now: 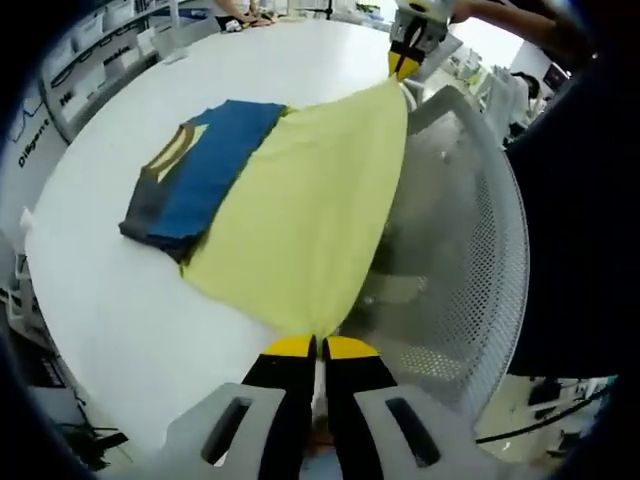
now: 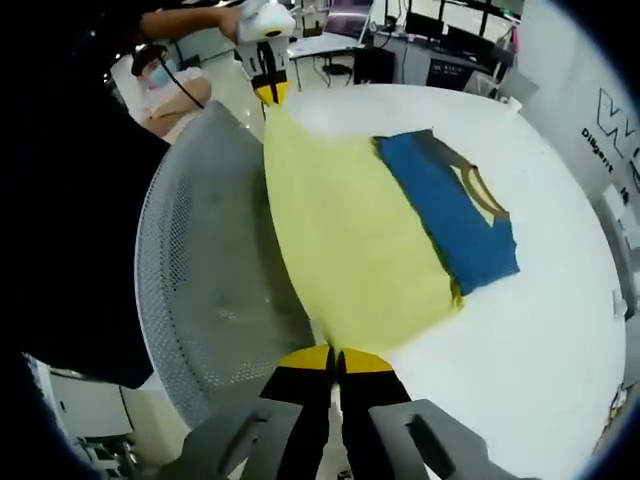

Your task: Fold the garment on the visible template until the final outline fits inside the template.

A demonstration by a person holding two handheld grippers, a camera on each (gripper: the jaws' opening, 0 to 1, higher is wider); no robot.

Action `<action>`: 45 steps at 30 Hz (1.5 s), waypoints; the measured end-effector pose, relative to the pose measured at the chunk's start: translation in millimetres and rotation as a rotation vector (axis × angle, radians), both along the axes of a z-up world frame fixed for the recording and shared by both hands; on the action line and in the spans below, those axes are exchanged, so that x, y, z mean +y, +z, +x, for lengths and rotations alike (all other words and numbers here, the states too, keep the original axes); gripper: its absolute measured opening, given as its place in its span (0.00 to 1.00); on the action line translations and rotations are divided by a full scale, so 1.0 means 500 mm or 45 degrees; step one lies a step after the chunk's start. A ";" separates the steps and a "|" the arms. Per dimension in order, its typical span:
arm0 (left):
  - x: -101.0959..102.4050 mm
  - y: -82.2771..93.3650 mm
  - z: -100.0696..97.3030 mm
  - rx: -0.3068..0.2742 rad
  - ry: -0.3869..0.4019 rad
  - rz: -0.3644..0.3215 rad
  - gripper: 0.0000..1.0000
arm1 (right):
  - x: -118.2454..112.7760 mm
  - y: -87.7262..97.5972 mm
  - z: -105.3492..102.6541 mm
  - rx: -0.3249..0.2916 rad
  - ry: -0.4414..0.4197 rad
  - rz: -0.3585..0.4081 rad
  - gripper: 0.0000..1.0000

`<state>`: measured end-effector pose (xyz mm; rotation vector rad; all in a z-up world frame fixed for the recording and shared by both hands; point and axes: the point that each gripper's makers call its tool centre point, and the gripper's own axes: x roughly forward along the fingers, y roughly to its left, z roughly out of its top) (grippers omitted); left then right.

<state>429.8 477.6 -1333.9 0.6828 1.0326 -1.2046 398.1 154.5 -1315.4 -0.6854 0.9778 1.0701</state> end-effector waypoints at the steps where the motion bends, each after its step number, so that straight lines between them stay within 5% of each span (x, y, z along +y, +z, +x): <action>1: 0.000 0.008 0.010 -0.008 0.003 -0.005 0.01 | 0.000 0.005 0.006 -0.007 0.000 -0.002 0.00; 18: -0.016 0.071 0.151 -0.312 -0.015 0.005 0.01 | -0.002 0.110 0.184 -0.417 -0.010 -0.010 0.00; 19: -0.020 0.080 0.170 -0.375 -0.027 -0.004 0.01 | -0.001 0.113 0.190 -0.423 -0.013 -0.005 0.00; 25: -0.025 0.102 0.230 -0.474 0.011 -0.003 0.01 | -0.006 0.126 0.240 -0.448 -0.062 -0.010 0.00; 45: -0.039 0.112 0.431 -0.652 0.119 0.057 0.01 | -0.027 0.097 0.390 -0.343 -0.303 0.033 0.00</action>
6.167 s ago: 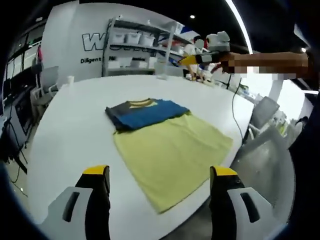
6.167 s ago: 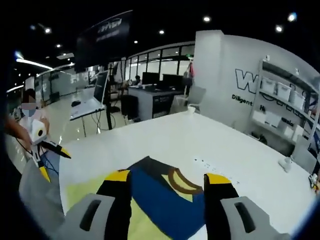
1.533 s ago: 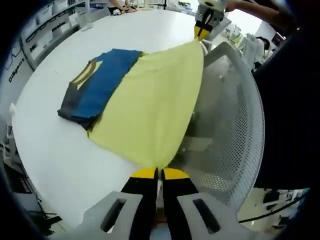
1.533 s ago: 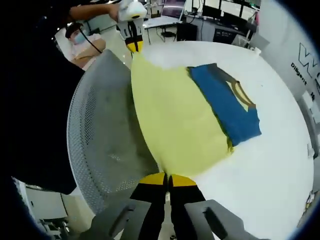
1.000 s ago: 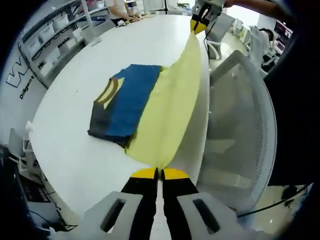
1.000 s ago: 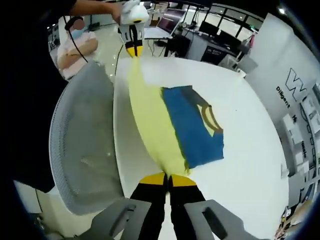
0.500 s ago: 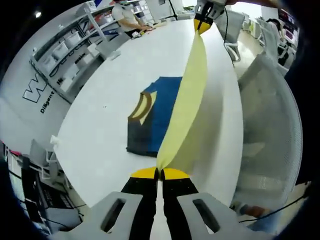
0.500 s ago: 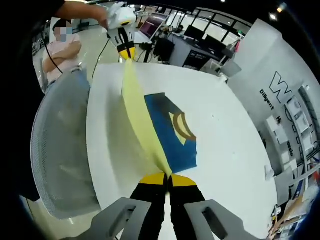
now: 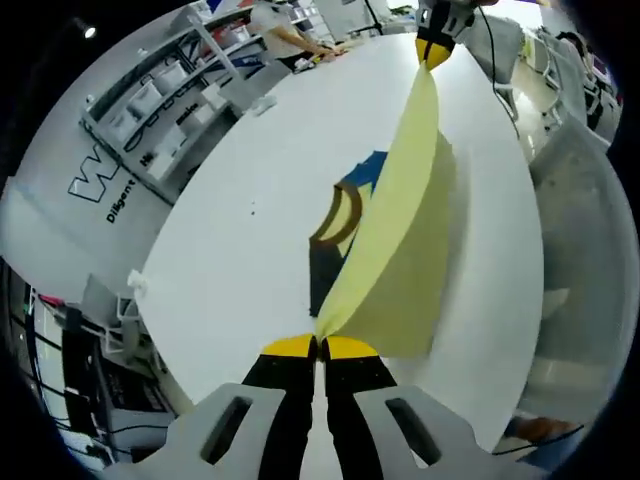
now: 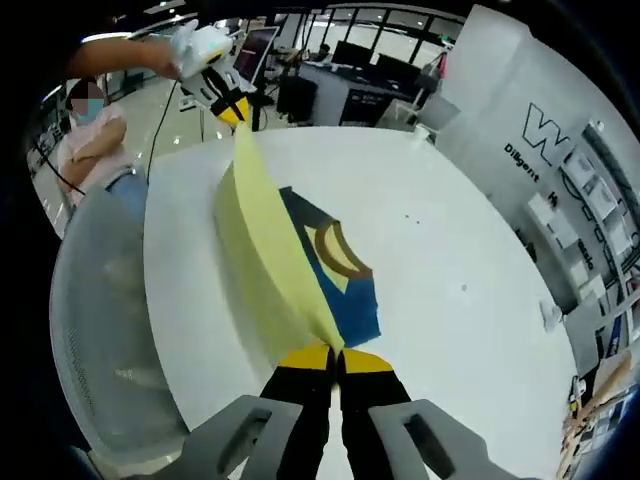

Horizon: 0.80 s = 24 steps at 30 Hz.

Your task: Fold the garment on the visible template until the final outline fits inside the template.

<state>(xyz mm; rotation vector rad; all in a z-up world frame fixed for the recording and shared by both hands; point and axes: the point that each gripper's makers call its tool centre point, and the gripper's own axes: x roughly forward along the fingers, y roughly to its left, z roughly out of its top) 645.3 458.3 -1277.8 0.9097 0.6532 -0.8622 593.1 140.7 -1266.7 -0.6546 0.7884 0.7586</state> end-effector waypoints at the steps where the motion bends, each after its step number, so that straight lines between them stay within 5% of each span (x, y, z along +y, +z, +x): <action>1: -0.001 -0.002 0.005 -0.002 0.001 0.004 0.01 | -0.001 -0.003 0.004 -0.001 0.001 -0.003 0.00; 24: -0.017 -0.108 0.156 0.012 0.083 0.015 0.01 | -0.028 -0.131 0.154 0.139 -0.191 0.073 0.00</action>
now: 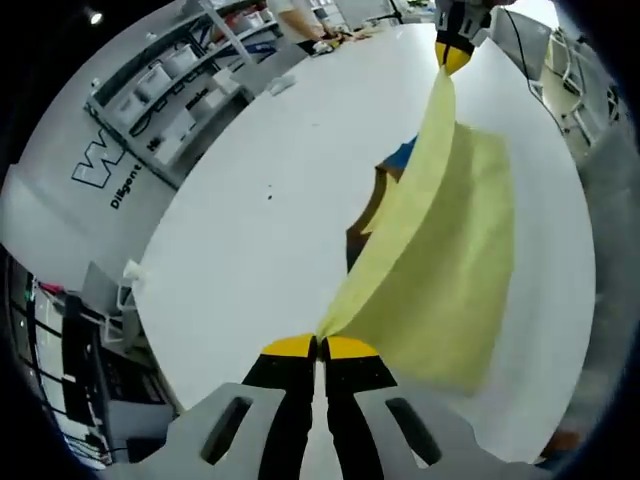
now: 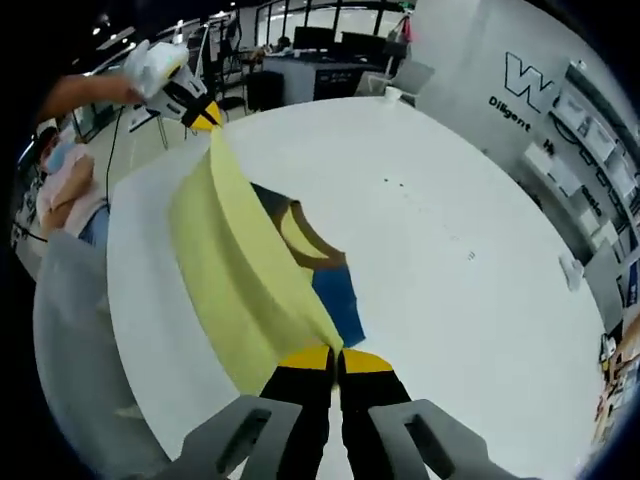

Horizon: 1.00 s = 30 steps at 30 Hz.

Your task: Fold the garment on the visible template until the final outline fits inside the template.

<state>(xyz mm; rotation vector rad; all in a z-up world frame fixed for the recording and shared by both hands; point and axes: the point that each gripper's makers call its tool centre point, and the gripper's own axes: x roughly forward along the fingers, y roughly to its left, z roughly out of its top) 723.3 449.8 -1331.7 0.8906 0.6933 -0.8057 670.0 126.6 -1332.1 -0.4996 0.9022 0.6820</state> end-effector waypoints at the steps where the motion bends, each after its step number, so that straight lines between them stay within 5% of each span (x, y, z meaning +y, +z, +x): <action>1: -0.001 -0.006 0.007 0.002 -0.003 -0.002 0.01 | -0.004 -0.009 0.010 0.001 -0.023 0.009 0.00; 16: -0.002 -0.127 0.064 0.142 0.204 -0.073 0.01 | -0.007 -0.129 0.112 -0.004 -0.131 0.029 0.00; 30: -0.004 -0.202 0.075 0.202 0.246 -0.063 0.02 | -0.006 -0.193 0.136 0.009 -0.118 0.007 0.00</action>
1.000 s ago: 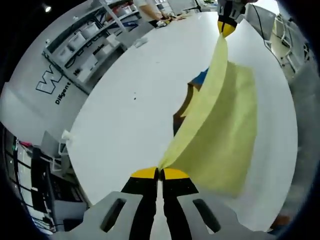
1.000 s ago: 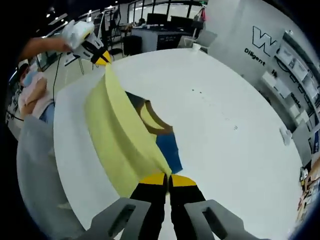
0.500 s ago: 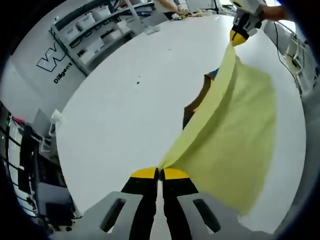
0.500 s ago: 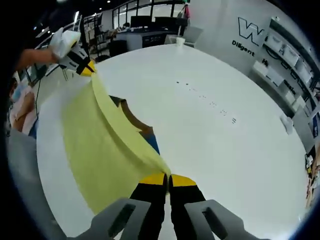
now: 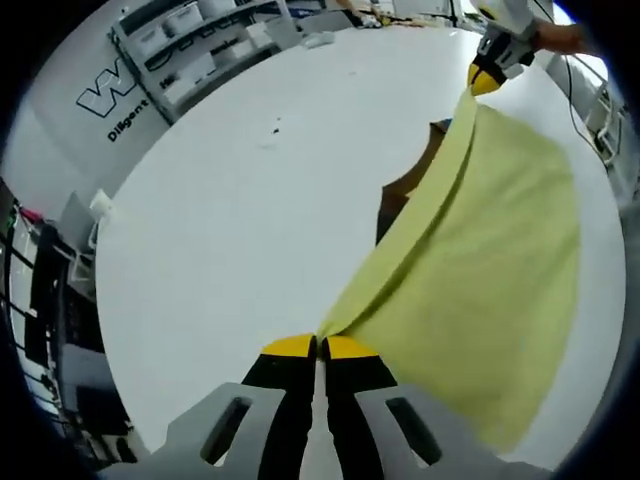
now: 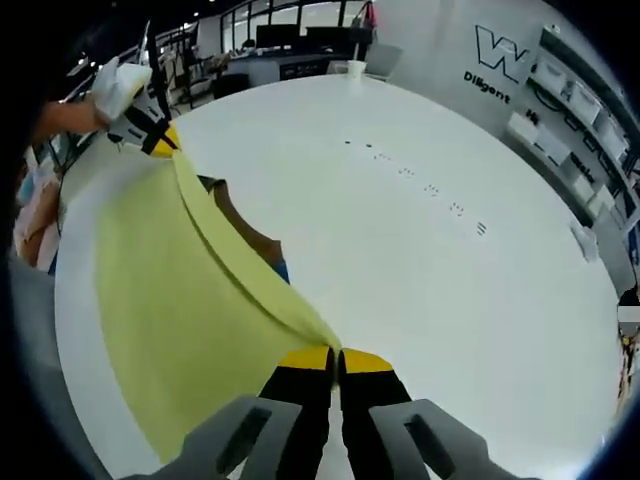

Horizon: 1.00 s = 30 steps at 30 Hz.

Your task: Fold the garment on the visible template until the final outline fits inside the template.

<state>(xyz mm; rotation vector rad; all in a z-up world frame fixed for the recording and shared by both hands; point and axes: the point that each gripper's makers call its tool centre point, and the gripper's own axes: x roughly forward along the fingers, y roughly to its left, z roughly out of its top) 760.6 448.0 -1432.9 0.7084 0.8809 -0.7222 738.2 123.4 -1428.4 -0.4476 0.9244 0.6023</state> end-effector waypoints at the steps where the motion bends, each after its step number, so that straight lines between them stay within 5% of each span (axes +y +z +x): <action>1: 0.000 -0.004 0.001 -0.002 -0.008 0.008 0.02 | -0.001 -0.003 0.002 0.002 0.001 0.001 0.00; 4: -0.002 -0.007 0.007 -0.016 -0.016 0.008 0.02 | -0.002 -0.013 0.004 -0.006 0.034 -0.010 0.00; 8: 0.002 -0.001 0.035 -0.105 -0.085 0.057 0.10 | -0.006 -0.008 0.028 -0.164 0.164 -0.083 0.00; 24: 0.019 0.023 0.060 -0.176 0.021 0.009 0.25 | -0.030 0.005 0.027 -0.210 0.089 -0.020 0.26; 30: -0.026 0.036 0.042 -0.183 -0.008 -0.162 0.31 | 0.018 0.009 0.008 -0.202 0.093 0.122 0.44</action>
